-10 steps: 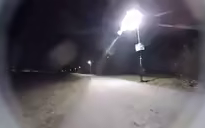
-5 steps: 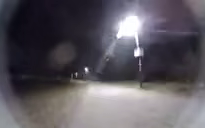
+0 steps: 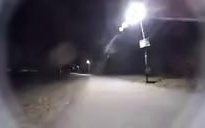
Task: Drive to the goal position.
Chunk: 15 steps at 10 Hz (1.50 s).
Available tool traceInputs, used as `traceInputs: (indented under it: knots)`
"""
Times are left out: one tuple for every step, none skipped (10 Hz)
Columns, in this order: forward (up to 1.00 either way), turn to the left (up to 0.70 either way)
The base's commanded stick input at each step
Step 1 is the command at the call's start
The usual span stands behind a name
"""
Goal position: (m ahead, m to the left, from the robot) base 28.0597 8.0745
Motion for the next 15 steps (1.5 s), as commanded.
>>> traceInputs:
  knots:
    - [1.0, 0.0]
    - [1.0, 0.0]
    - [1.0, 0.0]
    - [1.0, 0.0]
    - [1.0, 0.0]
    - [1.0, 0.0]
    - [1.0, 0.0]
    - [1.0, 0.0]
    - [1.0, 0.0]
    - [1.0, 0.0]
    - [1.0, 0.0]
    - [1.0, 0.0]
    - [1.0, 0.0]
    - [1.0, 0.0]
    - [1.0, 0.0]
